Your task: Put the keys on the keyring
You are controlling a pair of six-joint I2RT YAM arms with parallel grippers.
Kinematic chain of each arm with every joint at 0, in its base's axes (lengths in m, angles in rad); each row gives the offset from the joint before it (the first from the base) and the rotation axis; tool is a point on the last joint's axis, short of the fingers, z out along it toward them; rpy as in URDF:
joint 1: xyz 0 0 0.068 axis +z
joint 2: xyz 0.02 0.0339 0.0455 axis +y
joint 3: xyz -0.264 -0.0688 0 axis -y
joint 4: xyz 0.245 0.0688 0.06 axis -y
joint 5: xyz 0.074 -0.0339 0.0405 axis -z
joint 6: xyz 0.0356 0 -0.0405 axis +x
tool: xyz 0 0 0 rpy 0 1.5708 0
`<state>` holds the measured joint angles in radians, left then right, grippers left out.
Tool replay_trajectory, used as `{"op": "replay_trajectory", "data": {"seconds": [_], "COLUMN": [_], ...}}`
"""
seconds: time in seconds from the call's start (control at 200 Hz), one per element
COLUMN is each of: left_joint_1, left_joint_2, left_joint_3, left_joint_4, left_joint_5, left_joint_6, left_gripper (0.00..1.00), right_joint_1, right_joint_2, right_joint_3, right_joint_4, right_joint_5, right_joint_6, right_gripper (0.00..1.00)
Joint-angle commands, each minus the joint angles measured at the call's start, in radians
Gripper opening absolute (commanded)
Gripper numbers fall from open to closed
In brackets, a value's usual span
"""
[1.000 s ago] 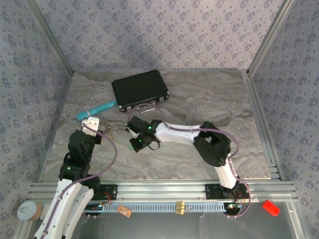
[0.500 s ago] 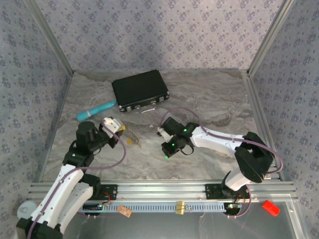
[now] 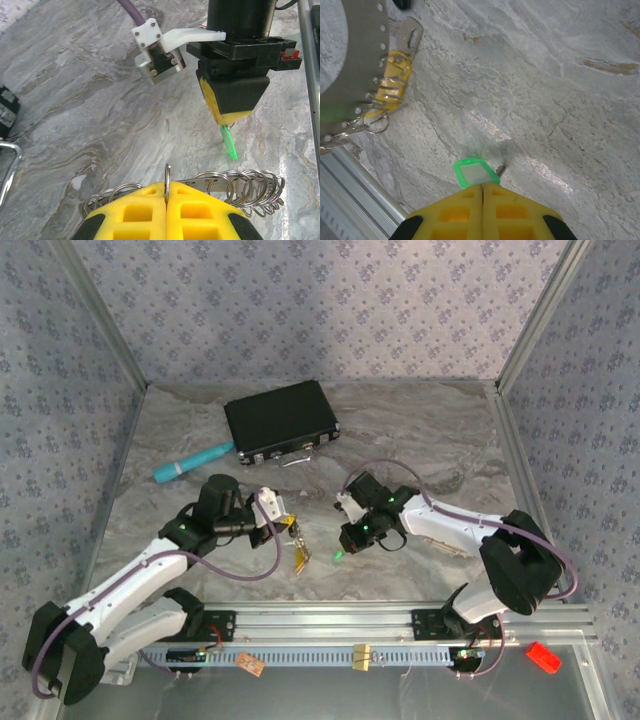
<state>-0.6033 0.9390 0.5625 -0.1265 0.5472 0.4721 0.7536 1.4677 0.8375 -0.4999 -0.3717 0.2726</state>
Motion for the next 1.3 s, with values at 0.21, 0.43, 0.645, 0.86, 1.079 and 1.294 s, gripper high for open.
{"op": "replay_trajectory", "data": {"seconds": [0.21, 0.43, 0.645, 0.86, 1.079, 1.294], "left_joint_1": [-0.033, -0.036, -0.041, -0.042, -0.042, -0.042], "left_joint_2": [-0.017, 0.026, 0.061, 0.070, 0.071, 0.071], "left_joint_3": [-0.006, 0.010, 0.025, 0.025, 0.026, 0.026], "left_joint_4": [0.127, 0.143, 0.127, 0.131, 0.126, 0.122], "left_joint_5": [0.040, 0.038, 0.027, 0.020, 0.014, 0.010], "left_joint_6": [0.029, 0.003, -0.022, -0.022, -0.020, -0.018], "left_gripper": [0.00, 0.00, 0.00, 0.00, 0.00, 0.00], "right_joint_1": [-0.059, -0.092, -0.109, -0.111, -0.109, -0.106], "right_joint_2": [0.064, 0.110, 0.133, 0.155, 0.159, 0.168], "right_joint_3": [-0.012, 0.011, 0.013, 0.021, 0.024, 0.025], "right_joint_4": [0.054, 0.052, 0.056, 0.046, 0.030, 0.024], "right_joint_5": [-0.068, -0.059, -0.087, -0.096, -0.077, -0.083], "right_joint_6": [0.028, 0.037, 0.039, 0.038, 0.029, 0.027], "right_gripper": [0.00, 0.00, 0.00, 0.00, 0.07, 0.13]}}
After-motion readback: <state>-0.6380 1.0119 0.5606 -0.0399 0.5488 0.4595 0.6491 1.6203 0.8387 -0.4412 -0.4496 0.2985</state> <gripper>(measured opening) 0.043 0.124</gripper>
